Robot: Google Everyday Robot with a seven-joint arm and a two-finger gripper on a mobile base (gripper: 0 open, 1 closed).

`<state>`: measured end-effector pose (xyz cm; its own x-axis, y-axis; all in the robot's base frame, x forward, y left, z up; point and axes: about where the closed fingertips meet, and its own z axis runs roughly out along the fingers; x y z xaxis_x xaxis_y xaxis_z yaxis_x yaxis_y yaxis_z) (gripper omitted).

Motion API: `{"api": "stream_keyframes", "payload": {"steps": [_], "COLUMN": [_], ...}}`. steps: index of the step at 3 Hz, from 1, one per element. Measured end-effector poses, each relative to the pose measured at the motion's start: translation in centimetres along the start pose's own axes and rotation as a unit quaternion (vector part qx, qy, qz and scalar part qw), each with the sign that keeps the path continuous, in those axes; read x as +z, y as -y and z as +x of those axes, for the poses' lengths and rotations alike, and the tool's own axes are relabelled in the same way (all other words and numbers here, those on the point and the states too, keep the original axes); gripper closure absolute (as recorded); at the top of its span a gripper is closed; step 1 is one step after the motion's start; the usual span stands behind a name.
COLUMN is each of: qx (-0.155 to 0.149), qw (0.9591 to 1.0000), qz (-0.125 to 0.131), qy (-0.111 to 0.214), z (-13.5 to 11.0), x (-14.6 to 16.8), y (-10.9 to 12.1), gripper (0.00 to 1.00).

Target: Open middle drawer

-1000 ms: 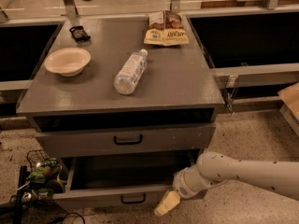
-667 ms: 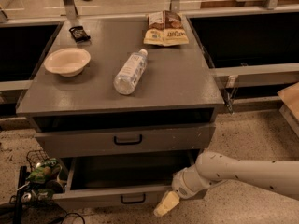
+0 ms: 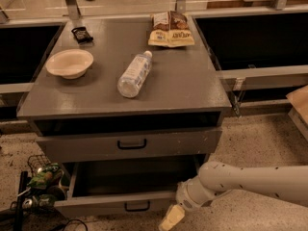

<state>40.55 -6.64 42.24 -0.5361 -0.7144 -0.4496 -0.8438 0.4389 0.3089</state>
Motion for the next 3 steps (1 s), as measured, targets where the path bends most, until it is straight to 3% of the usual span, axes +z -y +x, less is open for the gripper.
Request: {"api": "stream_keyframes", "payload": {"steps": [3], "qx": [0.002], "qw": [0.9998], "qz": [-0.018], "qy": [0.001], "z": [2.4], "x": [-0.9], "y": [-1.8], "gripper": [0.0]}}
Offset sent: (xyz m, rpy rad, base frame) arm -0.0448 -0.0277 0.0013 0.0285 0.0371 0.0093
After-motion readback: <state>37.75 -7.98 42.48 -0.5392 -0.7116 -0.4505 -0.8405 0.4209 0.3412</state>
